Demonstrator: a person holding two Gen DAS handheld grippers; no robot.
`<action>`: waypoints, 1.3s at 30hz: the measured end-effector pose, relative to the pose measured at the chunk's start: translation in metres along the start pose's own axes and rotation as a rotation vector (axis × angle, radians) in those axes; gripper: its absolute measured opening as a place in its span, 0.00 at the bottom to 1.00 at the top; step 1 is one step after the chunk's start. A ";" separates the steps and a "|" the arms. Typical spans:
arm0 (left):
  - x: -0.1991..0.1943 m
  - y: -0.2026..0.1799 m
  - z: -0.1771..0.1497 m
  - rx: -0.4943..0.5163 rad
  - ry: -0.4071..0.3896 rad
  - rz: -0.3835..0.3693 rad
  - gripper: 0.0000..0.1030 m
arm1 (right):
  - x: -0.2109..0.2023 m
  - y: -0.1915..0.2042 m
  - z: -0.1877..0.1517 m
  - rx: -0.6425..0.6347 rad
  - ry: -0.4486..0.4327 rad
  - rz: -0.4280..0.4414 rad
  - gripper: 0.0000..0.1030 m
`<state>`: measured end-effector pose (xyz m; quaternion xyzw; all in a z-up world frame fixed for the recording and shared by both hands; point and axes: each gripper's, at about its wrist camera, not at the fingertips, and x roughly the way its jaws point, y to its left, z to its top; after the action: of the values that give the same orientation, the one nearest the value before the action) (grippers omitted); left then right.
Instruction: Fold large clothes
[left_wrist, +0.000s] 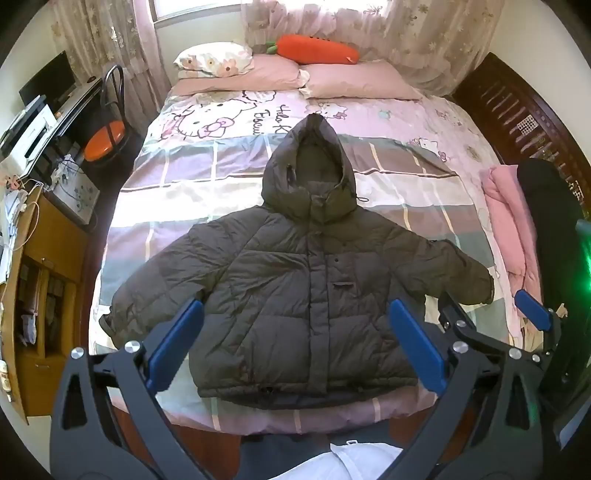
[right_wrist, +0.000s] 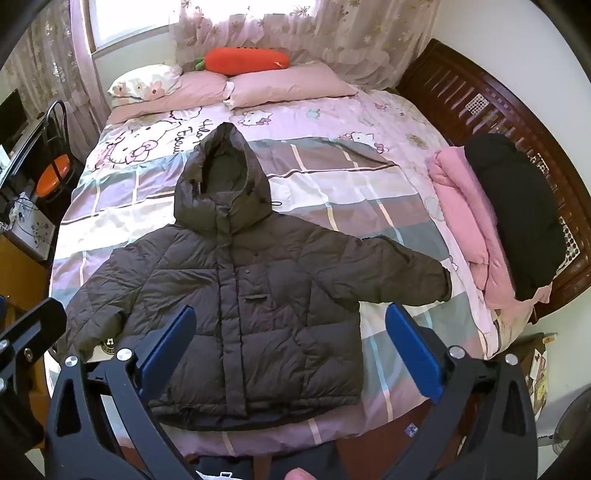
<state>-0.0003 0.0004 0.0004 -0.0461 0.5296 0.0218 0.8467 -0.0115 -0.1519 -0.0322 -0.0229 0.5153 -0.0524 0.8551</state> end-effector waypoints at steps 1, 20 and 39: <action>0.000 0.000 0.000 -0.001 0.000 -0.003 0.98 | 0.000 0.001 0.000 -0.003 -0.002 -0.001 0.99; 0.003 0.009 -0.002 -0.012 0.010 -0.014 0.98 | -0.001 0.019 -0.002 -0.048 0.009 0.006 0.99; 0.001 0.012 -0.001 -0.017 0.011 -0.007 0.98 | 0.001 0.020 -0.007 -0.048 0.017 0.010 0.99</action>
<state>-0.0020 0.0120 -0.0012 -0.0555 0.5340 0.0230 0.8433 -0.0158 -0.1321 -0.0376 -0.0405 0.5237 -0.0357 0.8502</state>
